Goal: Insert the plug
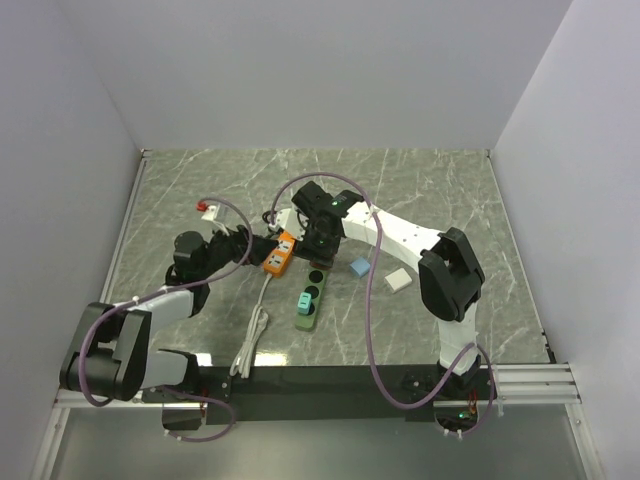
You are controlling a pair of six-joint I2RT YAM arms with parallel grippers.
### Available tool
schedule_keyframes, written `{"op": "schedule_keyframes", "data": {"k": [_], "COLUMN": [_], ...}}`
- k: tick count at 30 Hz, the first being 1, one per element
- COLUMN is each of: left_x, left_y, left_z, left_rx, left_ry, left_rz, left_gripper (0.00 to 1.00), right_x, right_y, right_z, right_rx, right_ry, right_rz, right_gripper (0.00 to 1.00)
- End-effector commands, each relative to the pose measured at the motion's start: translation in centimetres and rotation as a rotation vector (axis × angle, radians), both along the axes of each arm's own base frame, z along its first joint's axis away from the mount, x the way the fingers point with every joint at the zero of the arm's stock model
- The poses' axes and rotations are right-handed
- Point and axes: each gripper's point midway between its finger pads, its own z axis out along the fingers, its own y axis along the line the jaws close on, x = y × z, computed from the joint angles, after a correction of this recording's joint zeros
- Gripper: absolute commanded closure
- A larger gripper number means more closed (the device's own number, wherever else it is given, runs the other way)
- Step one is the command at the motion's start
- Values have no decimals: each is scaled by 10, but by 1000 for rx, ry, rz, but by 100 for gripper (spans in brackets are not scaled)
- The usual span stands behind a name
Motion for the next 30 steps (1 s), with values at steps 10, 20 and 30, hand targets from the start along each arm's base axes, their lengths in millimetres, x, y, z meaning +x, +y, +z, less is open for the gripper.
{"op": "schedule_keyframes", "data": {"k": [10,20,30], "left_x": [9,6,4], "left_y": [42,42,42], "left_z": [9,11,13], "left_rx": [-81,-92,-94], "left_ry": [-14,-22,-34], "left_rz": [178,166,162], "left_gripper": [5,5,5], "right_x": [-9,-23,-42], "right_y": [15,6,-2], "right_z": [-49,-77,-100], "right_rx": [-8,-40,-37], "right_ry": [87,146,208], "right_rz": [-23,-31,-52], "right_gripper": [100,100,100]}}
